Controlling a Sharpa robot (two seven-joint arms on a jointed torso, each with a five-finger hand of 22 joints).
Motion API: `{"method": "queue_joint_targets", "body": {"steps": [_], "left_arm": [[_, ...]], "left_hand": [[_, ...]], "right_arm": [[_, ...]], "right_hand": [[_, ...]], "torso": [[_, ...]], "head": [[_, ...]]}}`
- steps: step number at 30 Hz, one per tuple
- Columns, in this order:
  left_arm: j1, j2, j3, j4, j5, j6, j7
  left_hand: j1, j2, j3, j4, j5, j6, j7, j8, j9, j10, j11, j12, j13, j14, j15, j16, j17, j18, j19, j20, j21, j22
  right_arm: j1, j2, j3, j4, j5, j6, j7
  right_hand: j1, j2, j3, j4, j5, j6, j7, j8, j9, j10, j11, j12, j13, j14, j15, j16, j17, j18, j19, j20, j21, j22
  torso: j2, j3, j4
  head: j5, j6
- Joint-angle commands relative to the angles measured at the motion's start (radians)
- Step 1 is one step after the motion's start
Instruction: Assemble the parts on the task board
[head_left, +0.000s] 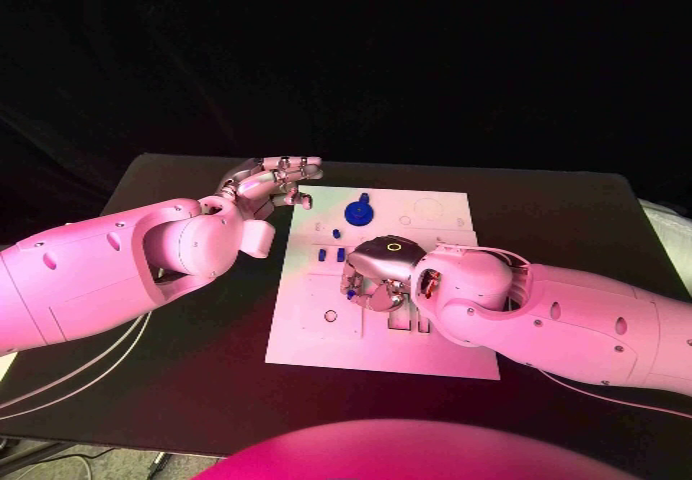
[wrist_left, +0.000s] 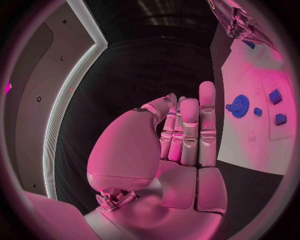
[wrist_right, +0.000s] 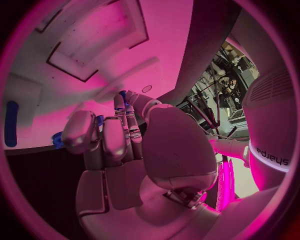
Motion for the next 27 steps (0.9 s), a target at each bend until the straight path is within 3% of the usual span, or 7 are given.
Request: {"method": "queue_joint_targets", "body": {"steps": [1, 4, 8, 10, 12, 27], "left_arm": [[0.001, 0.001, 0.001, 0.002, -0.005, 0.02, 0.003], [0.001, 0.001, 0.001, 0.002, -0.005, 0.02, 0.003], [0.001, 0.001, 0.001, 0.003, -0.006, 0.02, 0.002], [0.001, 0.0, 0.001, 0.003, -0.006, 0.021, 0.001], [0.001, 0.0, 0.001, 0.003, -0.006, 0.021, 0.0], [0.001, -0.001, 0.001, 0.003, -0.008, 0.029, -0.008]], "left_hand": [[0.011, 0.001, 0.001, -0.004, 0.002, 0.004, 0.005, 0.004, -0.001, -0.005, -0.002, 0.007, 0.0, -0.009, 0.001, -0.002, -0.001, 0.019, 0.001, -0.002, -0.005, -0.001], [0.011, 0.001, 0.001, -0.004, 0.002, 0.004, 0.005, 0.004, -0.001, -0.005, -0.002, 0.007, 0.0, -0.009, 0.001, -0.002, -0.001, 0.019, 0.001, -0.002, -0.005, -0.001], [0.011, 0.001, 0.001, -0.004, 0.002, 0.004, 0.005, 0.004, -0.001, -0.005, -0.002, 0.007, 0.0, -0.009, 0.001, -0.002, -0.001, 0.019, 0.001, -0.002, -0.005, -0.001], [0.011, 0.001, 0.001, -0.004, 0.002, 0.004, 0.005, 0.004, -0.001, -0.005, -0.002, 0.007, 0.0, -0.009, 0.001, -0.002, -0.001, 0.019, 0.001, -0.002, -0.005, -0.001], [0.011, 0.001, 0.001, -0.004, 0.002, 0.004, 0.005, 0.004, -0.001, -0.005, -0.002, 0.007, 0.0, -0.009, 0.001, -0.002, -0.001, 0.019, 0.001, -0.002, -0.005, -0.001], [0.009, 0.001, 0.0, -0.004, 0.002, 0.003, 0.006, 0.004, -0.001, -0.007, -0.001, 0.007, 0.0, -0.011, 0.002, -0.004, -0.005, 0.019, 0.001, -0.001, -0.006, -0.001]], "right_arm": [[-0.002, 0.001, -0.002, -0.002, -0.01, 0.028, -0.008], [-0.002, 0.002, -0.002, -0.006, -0.01, 0.03, -0.019], [-0.002, 0.004, -0.002, -0.014, -0.007, 0.022, -0.028], [-0.002, 0.005, -0.002, -0.016, -0.006, 0.017, -0.029], [-0.002, 0.005, -0.002, -0.018, -0.005, 0.015, -0.029], [-0.002, -0.003, -0.002, -0.012, 0.007, 0.002, -0.02]], "right_hand": [[-0.011, -0.002, -0.004, 0.0, 0.006, 0.005, -0.001, 0.004, 0.001, -0.001, 0.006, -0.006, 0.001, 0.033, -0.003, 0.003, 0.0, 0.001, 0.006, 0.0, 0.006, 0.0], [-0.02, -0.007, -0.008, 0.001, 0.005, -0.012, 0.006, -0.006, -0.002, -0.019, 0.012, -0.011, -0.002, 0.032, 0.0, 0.003, -0.002, 0.0, 0.005, 0.0, 0.006, -0.001], [-0.054, -0.043, -0.027, 0.013, 0.002, -0.139, 0.043, -0.017, -0.031, -0.116, 0.043, -0.009, -0.005, 0.03, 0.026, 0.005, -0.002, 0.003, -0.006, 0.016, -0.01, -0.025], [-0.055, -0.051, -0.038, 0.011, 0.0, -0.189, 0.036, -0.016, -0.033, -0.157, 0.044, -0.006, -0.004, 0.03, 0.028, 0.01, 0.001, 0.008, -0.013, 0.02, -0.02, -0.041], [-0.052, -0.052, -0.045, 0.008, 0.0, -0.2, 0.036, -0.015, -0.031, -0.176, 0.047, -0.004, -0.004, 0.029, 0.028, 0.012, 0.002, 0.009, -0.016, 0.023, -0.024, -0.047], [-0.044, -0.041, -0.056, 0.005, 0.002, -0.182, 0.032, -0.005, -0.025, -0.19, 0.046, 0.012, -0.001, 0.029, 0.028, 0.016, 0.004, 0.009, -0.017, 0.024, -0.026, -0.049]], "torso": [[0.0, -0.0003, -0.0001], [0.0, -0.0005, -0.0006], [0.0, -0.001, -0.0002], [0.0, -0.0007, 0.0], [0.0, 0.0, 0.0002], [0.0, -0.0001, 0.0002]], "head": [[0.0, 0.0], [0.0, 0.0], [-0.001, 0.001], [-0.001, 0.0], [-0.001, -0.001], [-0.001, 0.0]]}}
